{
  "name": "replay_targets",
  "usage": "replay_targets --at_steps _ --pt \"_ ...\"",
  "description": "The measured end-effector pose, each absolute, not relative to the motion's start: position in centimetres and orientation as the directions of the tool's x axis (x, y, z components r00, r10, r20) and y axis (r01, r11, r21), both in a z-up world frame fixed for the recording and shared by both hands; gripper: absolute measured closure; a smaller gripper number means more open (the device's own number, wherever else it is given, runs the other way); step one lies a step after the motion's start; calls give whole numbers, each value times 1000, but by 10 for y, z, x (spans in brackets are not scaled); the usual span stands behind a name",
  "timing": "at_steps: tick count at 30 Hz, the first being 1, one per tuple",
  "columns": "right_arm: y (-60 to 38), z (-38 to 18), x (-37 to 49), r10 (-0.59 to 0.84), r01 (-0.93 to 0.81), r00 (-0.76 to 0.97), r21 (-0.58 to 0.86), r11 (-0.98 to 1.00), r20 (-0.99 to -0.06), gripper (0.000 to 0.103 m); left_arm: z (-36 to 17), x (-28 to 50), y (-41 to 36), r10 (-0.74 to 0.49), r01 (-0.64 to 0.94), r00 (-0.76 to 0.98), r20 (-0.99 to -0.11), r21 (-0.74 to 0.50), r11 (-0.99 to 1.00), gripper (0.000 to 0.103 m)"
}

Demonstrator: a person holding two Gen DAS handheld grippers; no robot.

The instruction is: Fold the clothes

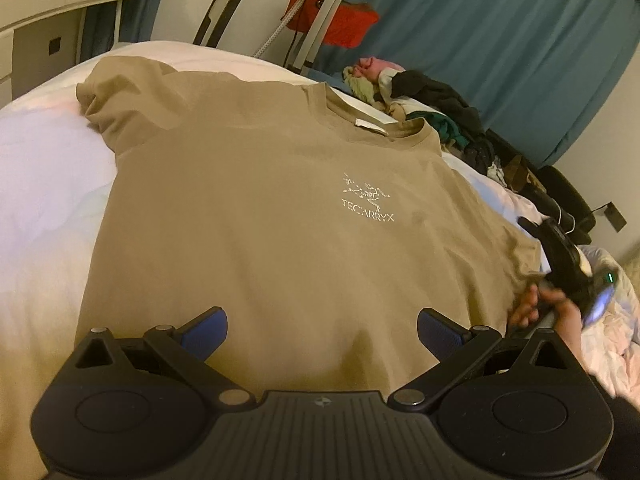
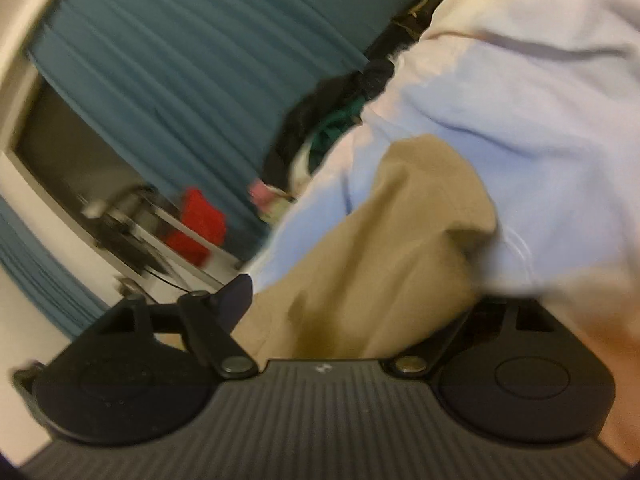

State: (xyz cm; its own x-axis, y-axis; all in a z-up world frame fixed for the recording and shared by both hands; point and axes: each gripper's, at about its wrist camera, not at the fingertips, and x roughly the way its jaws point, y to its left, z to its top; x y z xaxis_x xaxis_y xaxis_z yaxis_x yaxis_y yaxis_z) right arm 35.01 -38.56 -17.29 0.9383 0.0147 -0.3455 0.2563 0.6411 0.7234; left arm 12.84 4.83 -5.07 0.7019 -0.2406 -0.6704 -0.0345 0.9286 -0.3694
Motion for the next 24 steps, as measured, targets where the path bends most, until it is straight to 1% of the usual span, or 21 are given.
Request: replay_targets --at_steps 1,2,3,5,7,10,12,15,17,20,21,24 --pt "-384 -169 359 -4 287 925 689 665 -381 55 -51 130 49 -237 -40 702 -672 -369 929 1" --pt "-382 -163 364 -24 310 914 658 686 -406 88 -52 131 50 -234 -46 700 -675 -370 928 1" --pt "-379 -156 366 -31 312 912 641 701 -410 94 -52 133 51 -231 -52 699 -677 -370 927 1" --pt "-372 -135 364 -43 282 926 613 738 -374 94 -50 135 53 -230 -64 701 -675 -380 923 1" --pt "-359 -108 360 -65 256 936 542 801 -345 94 -46 136 56 -229 -70 708 -668 -389 918 1" --pt "-335 -65 354 -85 212 950 423 881 -300 94 -33 131 66 -213 -53 745 -632 -374 926 1" --pt "-311 -40 348 -71 164 964 362 918 -258 94 -24 126 74 -192 -52 769 -609 -359 932 1" --pt "-259 -8 338 -49 97 978 232 968 -205 94 -13 117 86 -135 -80 800 -585 -327 942 1" --pt "-214 4 334 -44 66 981 113 991 -188 94 -7 113 95 -121 -95 812 -571 -334 938 1" --pt "-144 -2 335 -12 2 979 -48 999 -205 94 -3 108 106 -118 -110 822 -558 -358 927 1" --pt "-123 -8 337 2 -24 974 -93 995 -226 94 -3 107 111 -117 -114 824 -555 -365 924 1" --pt "-63 -45 351 36 -102 944 -187 977 -328 94 -6 106 124 -99 -141 822 -561 -370 918 1"
